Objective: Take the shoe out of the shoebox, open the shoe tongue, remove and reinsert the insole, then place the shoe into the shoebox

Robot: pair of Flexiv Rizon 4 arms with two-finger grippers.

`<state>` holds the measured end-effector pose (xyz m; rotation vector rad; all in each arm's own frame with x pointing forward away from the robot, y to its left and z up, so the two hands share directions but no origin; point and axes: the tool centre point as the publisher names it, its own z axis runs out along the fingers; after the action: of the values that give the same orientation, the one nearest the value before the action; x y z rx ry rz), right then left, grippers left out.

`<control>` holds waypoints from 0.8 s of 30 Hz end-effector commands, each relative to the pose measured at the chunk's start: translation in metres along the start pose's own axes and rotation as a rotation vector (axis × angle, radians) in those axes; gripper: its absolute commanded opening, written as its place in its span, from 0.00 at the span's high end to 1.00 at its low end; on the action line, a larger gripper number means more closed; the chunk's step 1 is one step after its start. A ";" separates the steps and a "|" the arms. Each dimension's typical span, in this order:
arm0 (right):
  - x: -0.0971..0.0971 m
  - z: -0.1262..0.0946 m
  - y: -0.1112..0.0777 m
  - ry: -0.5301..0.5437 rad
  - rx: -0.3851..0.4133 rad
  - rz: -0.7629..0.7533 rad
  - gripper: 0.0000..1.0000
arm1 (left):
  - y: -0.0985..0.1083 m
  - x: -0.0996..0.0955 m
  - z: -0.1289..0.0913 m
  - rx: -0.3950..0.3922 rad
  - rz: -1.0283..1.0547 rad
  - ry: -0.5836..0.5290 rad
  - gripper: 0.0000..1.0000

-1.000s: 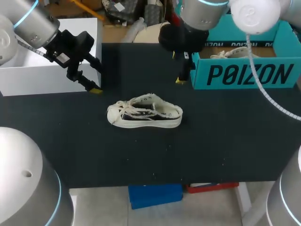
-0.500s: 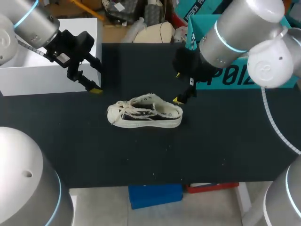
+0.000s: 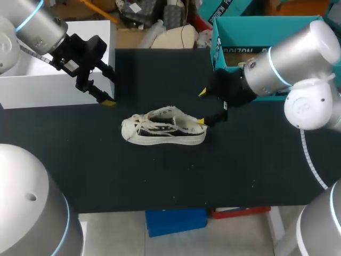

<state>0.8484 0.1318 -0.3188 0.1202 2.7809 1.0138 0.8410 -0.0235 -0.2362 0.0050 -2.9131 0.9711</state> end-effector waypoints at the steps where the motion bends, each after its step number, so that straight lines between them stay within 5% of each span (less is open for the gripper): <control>1: -0.005 0.008 -0.011 -0.005 -0.122 -0.001 0.00 | 0.001 0.000 0.001 0.001 0.002 -0.003 0.00; 24: -0.008 0.054 -0.047 0.033 -0.212 0.009 0.00 | 0.001 0.000 0.001 0.001 0.002 -0.003 0.00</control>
<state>0.8613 0.1258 -0.3797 0.0885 2.6954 1.2877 0.8410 -0.0235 -0.2362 0.0050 -2.9130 0.9712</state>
